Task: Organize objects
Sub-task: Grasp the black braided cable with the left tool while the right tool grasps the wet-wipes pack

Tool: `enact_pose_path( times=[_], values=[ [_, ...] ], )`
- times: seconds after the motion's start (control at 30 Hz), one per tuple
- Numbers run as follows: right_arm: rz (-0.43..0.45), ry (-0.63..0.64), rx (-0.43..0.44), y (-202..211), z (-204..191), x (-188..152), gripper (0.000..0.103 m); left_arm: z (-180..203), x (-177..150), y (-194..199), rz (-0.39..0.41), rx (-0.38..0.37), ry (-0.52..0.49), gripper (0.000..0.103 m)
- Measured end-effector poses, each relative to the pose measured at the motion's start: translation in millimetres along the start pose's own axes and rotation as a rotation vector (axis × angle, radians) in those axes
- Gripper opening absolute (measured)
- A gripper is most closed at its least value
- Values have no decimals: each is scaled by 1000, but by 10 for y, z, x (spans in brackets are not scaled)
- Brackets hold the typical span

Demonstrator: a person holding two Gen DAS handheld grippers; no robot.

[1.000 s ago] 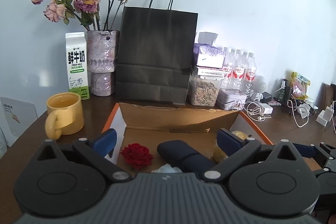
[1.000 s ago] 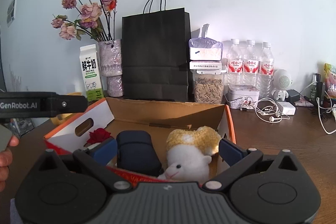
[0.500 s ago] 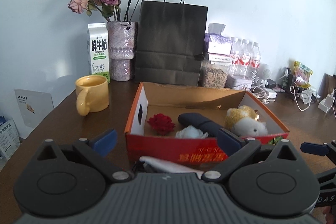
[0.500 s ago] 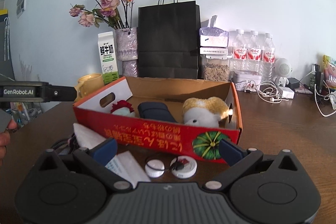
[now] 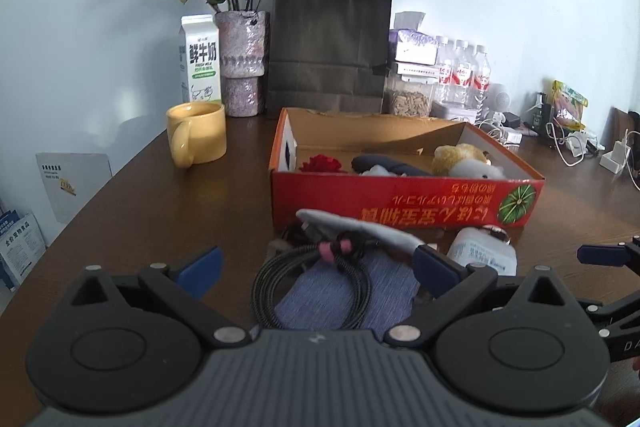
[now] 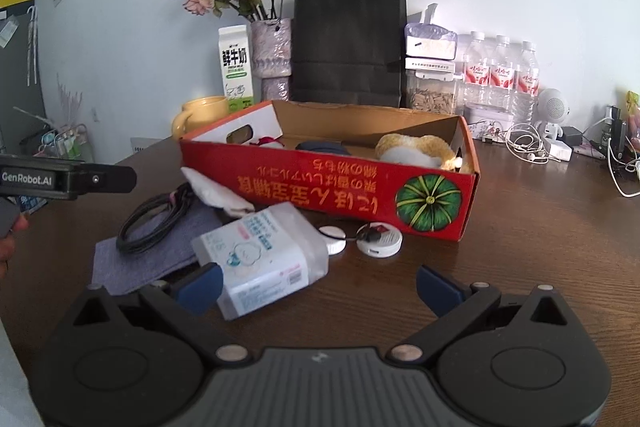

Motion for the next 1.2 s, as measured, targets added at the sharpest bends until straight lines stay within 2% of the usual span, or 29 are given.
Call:
enact_pose_path(
  times=[0.47,0.73,1.03,1.2],
  values=[
    [-14,74,60,-179,-174,5,103,-253,-236,-21,-42,10,64,103],
    [-55,186,70,-411,-272,158,103,-295,-263,1,-46,14,64,103],
    [-92,299,128,-707,-480,297,103,-364,-331,24,-59,32,80,103],
    [-93,300,139,-753,-501,294,92,-388,-320,-14,-68,40,72,103]
  ],
)
Point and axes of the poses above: each gripper's, at about its wrist camera, not at the fingertips, and y roughly against the way its jaws point, z to its right, x to its top, the point moved 9 cm from there along -y, roughly the way its jaws point, and after that the axes turned 15 degrees about -z, right-handed, at the moved point
